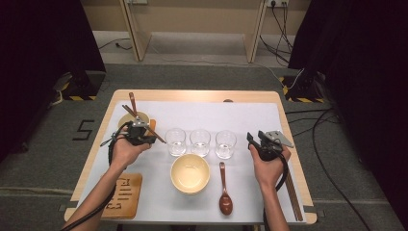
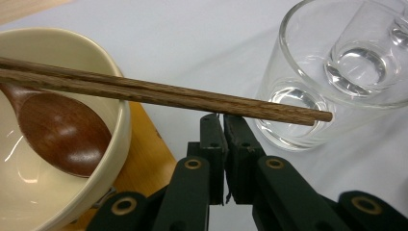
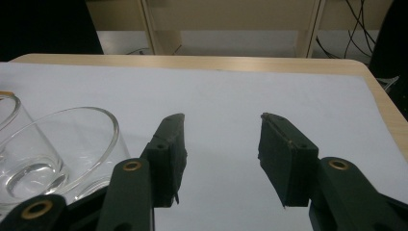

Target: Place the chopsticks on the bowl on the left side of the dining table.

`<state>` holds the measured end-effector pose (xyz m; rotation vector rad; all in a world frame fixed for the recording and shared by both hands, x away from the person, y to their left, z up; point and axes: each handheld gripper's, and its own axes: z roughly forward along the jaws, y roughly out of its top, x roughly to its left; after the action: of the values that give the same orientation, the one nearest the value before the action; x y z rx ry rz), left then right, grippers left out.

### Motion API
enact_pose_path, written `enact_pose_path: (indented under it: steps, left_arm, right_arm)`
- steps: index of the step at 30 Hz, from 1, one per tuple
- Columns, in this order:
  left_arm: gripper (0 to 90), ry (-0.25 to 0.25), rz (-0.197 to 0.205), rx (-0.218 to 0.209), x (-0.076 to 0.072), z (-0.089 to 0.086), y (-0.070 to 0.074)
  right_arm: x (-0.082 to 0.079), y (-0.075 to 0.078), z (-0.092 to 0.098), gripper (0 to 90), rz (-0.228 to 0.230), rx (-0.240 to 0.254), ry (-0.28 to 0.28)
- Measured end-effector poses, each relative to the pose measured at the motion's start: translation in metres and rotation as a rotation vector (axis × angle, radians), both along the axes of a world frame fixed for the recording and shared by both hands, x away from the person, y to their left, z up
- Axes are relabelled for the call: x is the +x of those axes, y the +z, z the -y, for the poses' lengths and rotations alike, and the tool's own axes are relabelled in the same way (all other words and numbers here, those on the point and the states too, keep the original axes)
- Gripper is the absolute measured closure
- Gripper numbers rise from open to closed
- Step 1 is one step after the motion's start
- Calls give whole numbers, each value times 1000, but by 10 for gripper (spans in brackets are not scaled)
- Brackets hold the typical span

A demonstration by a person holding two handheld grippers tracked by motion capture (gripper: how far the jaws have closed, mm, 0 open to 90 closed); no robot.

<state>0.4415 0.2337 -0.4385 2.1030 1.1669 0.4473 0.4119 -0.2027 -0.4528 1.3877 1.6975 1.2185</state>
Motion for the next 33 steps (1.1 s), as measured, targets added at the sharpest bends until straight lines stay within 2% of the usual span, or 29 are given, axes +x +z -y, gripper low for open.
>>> enact_pose_path:
  steps: [12, 20, 21, 27, 33]
  left_arm:
    - [854, -10, -6, 11, 0, 2, 0]
    - [860, 2, 6, 7, -5, -9, 4]
    - [867, 16, 11, -3, -5, -14, 6]
    - [888, 57, 36, -31, 5, -27, 16]
    - [890, 89, 57, -33, 20, -33, 24]
  right_arm:
    - [0, 0, 1, 523, 0, 0, -2]
    - [0, 0, 1, 522, 0, 0, 0]
    - [0, 0, 0, 522, 0, -1, 1]
    - [0, 0, -1, 522, 0, 0, 2]
    - [0, 0, 0, 522, 0, 0, 1]
